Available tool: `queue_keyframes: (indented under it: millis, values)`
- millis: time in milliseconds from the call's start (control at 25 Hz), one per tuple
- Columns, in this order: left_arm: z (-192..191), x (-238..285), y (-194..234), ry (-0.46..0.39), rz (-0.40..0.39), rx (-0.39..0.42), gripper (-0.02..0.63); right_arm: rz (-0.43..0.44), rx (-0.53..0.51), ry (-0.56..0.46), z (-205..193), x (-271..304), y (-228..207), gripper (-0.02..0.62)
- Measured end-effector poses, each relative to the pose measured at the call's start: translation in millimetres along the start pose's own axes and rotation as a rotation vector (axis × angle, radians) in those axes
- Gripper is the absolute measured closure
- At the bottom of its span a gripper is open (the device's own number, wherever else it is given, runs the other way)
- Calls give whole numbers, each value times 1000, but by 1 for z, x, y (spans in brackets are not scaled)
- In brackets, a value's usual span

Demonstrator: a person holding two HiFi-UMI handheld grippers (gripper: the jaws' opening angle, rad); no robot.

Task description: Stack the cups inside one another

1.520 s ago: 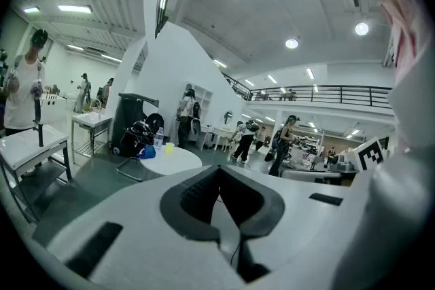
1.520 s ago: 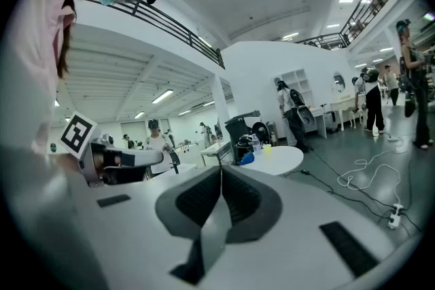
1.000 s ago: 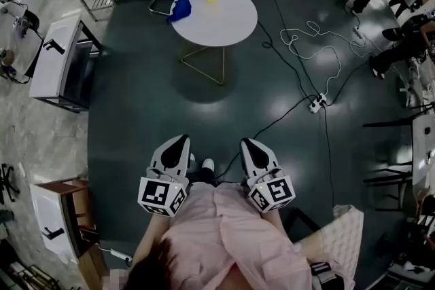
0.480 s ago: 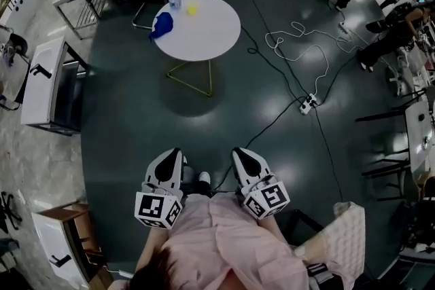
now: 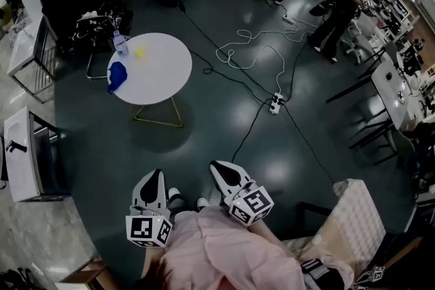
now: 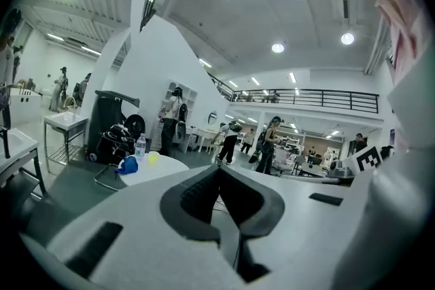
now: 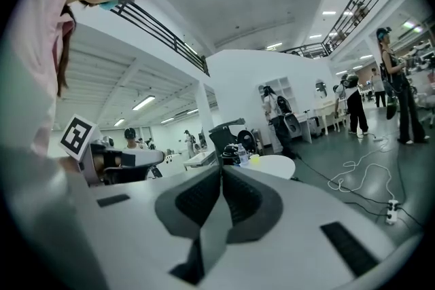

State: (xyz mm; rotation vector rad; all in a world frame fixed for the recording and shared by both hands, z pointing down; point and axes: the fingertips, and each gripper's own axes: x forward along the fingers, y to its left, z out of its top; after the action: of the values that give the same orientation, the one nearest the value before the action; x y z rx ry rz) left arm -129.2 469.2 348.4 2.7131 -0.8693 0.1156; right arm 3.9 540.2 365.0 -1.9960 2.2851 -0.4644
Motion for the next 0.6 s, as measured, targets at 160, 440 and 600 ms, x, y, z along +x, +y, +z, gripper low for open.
queue_keyframes:
  millis: [160,440,600]
  values:
    - [25,12,10,-24,-27,16,591,-19,-26,-23,23,17,2,561]
    - [28,-25,76,-22,51,-16,591,22,-15,8,7,66,50,561]
    - [24,-34,98,-24,84,-28,591,31,-24,15,2,82,61,561]
